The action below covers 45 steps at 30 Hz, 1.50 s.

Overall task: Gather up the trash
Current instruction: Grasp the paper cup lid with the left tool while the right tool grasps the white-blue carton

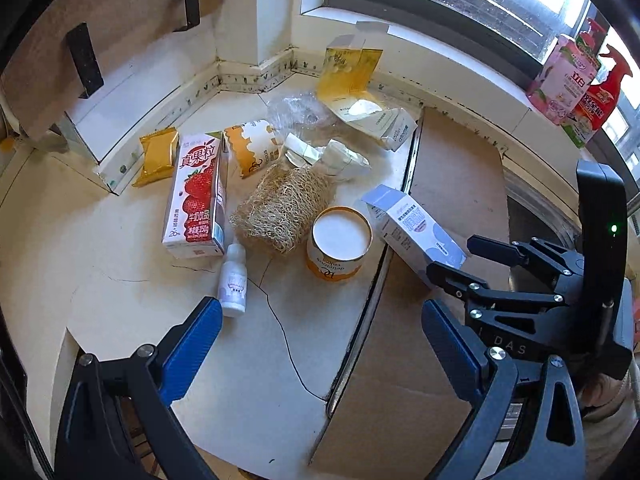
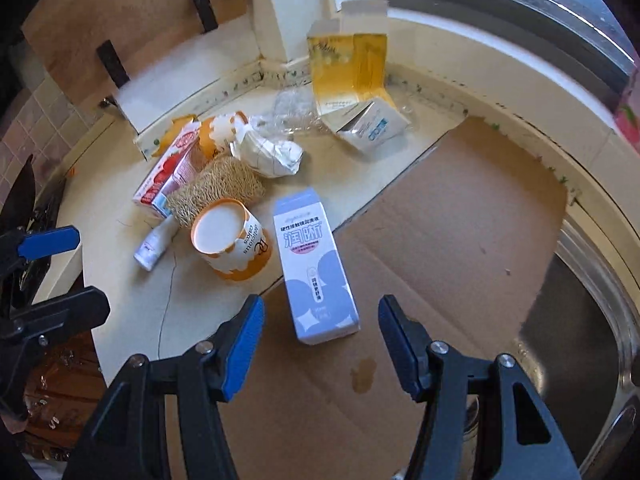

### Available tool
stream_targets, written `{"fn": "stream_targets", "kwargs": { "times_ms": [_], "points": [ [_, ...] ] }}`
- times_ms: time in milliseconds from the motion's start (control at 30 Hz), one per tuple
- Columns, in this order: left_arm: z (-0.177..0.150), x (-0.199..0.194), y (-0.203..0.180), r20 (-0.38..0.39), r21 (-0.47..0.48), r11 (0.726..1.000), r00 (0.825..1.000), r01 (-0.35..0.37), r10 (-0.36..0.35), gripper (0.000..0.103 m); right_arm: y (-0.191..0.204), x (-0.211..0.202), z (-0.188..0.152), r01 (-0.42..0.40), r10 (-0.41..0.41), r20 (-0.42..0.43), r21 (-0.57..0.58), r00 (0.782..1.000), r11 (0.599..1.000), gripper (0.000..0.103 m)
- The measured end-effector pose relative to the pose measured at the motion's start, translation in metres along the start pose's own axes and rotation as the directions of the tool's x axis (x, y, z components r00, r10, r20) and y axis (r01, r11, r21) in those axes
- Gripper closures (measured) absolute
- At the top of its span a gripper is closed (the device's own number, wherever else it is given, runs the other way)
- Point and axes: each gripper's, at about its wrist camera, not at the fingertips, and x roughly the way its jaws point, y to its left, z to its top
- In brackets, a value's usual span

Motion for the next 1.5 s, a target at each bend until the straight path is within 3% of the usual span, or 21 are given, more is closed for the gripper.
{"fn": "stream_targets", "kwargs": {
  "times_ms": [167,267,600,833,967,1067,1167,1500],
  "points": [
    [0.012,0.020,-0.004,-0.031,-0.008,1.000,1.000,0.001,-0.001,0.004,0.006,0.018,0.001,0.031,-0.031,-0.005,-0.059,1.000,0.998,0.044],
    [0.020,0.032,-0.009,-0.042,-0.014,1.000,0.999,0.005,-0.006,0.004,0.003,0.024,0.000,0.021,-0.021,-0.012,-0.051,1.000,0.999,0.065],
    [0.034,0.071,-0.025,-0.077,-0.024,0.999,0.997,-0.033,0.031,0.004,-0.036,-0.010,-0.021,-0.013,0.001,0.087,0.133,0.996,0.991,0.068],
    [0.043,0.090,-0.030,-0.081,-0.059,0.995,0.994,-0.080,0.075,0.009,-0.048,-0.016,-0.032,-0.002,-0.014,0.094,0.163,0.995,0.987,0.068],
    [0.045,0.101,-0.030,-0.087,-0.068,0.990,0.989,-0.125,0.119,0.014,-0.049,-0.019,-0.032,-0.016,-0.002,0.108,0.171,0.994,0.985,0.068],
    [0.044,0.103,-0.031,-0.076,-0.055,0.987,0.986,-0.150,0.146,0.026,-0.047,-0.022,-0.032,-0.029,0.008,0.122,0.169,0.992,0.985,0.068],
    [0.042,0.104,-0.032,-0.071,-0.039,0.987,0.986,-0.154,0.151,0.054,-0.044,-0.025,-0.034,-0.031,0.009,0.131,0.165,0.991,0.986,0.068],
    [0.020,0.076,-0.021,-0.050,-0.073,0.993,0.995,-0.088,0.084,0.054,-0.036,-0.044,-0.036,-0.077,0.043,0.184,0.181,0.982,0.981,0.068]
  ]
}}
